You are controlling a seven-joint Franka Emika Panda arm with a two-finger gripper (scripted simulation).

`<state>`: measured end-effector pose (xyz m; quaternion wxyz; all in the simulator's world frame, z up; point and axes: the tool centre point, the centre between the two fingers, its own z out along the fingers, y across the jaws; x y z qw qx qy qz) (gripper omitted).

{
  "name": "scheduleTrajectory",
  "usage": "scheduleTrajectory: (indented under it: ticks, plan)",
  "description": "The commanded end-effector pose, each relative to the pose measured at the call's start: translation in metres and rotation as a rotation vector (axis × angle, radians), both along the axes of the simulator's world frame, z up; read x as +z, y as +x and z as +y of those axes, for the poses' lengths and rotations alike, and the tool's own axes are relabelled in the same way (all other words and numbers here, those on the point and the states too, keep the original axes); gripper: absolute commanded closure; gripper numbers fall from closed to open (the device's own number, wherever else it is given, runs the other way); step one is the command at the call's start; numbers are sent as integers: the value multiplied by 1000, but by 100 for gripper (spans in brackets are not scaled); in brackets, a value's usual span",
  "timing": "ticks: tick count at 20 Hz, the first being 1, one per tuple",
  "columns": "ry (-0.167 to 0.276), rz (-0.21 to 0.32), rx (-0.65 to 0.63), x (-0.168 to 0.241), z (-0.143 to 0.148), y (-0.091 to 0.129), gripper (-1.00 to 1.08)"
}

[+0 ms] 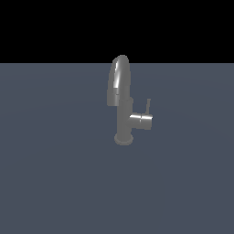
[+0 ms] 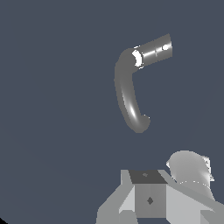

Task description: Turn on the faucet by rotating a designated handle.

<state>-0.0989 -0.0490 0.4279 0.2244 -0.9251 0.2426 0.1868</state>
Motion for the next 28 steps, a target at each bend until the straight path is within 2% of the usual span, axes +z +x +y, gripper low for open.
scheduleTrajectory:
  ticks: [1,16,28]
  plan:
    - [50,37,-50,-10,-7,13,108]
    - [379,285,-373,-94,-48,74,108]
    - [673,510,-664,-188,-68,98,108]
